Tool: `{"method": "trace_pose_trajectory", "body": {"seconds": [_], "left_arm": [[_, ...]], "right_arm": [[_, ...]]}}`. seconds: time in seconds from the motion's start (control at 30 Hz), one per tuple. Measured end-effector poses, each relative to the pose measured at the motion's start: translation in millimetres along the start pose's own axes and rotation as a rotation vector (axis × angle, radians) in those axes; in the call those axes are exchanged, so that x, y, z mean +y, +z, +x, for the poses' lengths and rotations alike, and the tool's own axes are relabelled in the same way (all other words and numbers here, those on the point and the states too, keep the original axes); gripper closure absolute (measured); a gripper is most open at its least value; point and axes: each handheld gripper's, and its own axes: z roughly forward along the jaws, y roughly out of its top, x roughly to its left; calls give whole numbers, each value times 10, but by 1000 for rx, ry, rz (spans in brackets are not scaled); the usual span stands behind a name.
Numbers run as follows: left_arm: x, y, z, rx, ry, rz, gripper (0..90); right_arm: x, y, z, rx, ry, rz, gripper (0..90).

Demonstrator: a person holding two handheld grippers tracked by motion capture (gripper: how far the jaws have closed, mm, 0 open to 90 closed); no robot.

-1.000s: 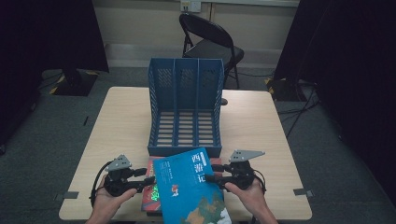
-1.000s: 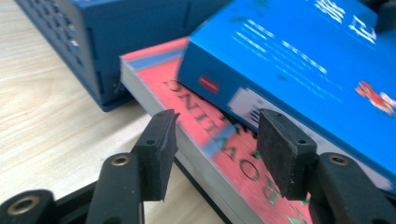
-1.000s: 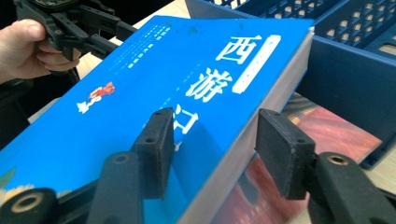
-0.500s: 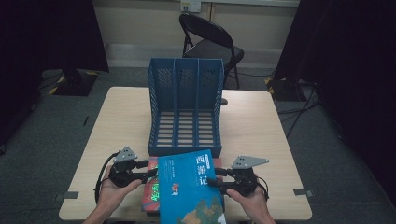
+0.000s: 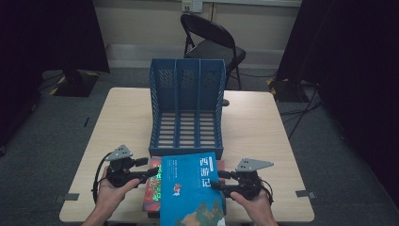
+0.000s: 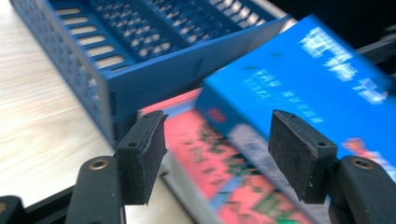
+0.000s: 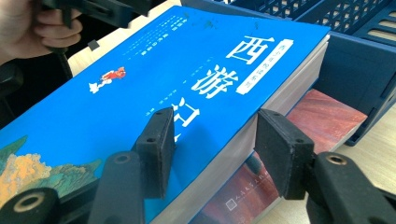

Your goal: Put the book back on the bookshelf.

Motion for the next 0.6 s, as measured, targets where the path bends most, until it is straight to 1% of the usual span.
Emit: {"method": "trace_pose_trajectory", "body": {"seconds": [0.03,0.07,0.1,0.17,0.23,0.27,0.3,0.33,0.4,0.5,0.53,0.6], "left_arm": [[0,-10,-65,-1,14,-10,361],[1,-9,-99,-11,20,-16,361],[4,2,-132,-36,29,-15,361],[-7,53,-176,-57,39,0,361],[-34,136,-195,-73,35,25,374],[-50,178,-198,-89,26,38,398],[-64,202,-199,-76,11,30,417],[-70,230,-181,-79,-27,30,391],[-65,248,-152,-87,-47,31,364],[-51,258,-150,-86,-45,35,376],[-33,269,-141,-90,-36,44,376],[-7,308,-126,-101,-33,45,379]], "right_arm": [[-2,0,-1,1,-1,-3,479],[-3,1,2,-2,-4,-5,476],[-3,5,5,-6,-4,-8,472],[-3,20,3,-9,-2,-13,458],[2,37,-1,-12,5,-17,450],[5,38,-1,-13,6,-15,450],[6,36,1,-13,6,-14,452],[4,37,2,-14,6,-14,452],[-2,35,12,-17,3,-15,451],[8,31,29,-25,1,-2,451],[10,28,33,-26,-1,1,451],[-2,8,46,-30,1,5,450]]}}
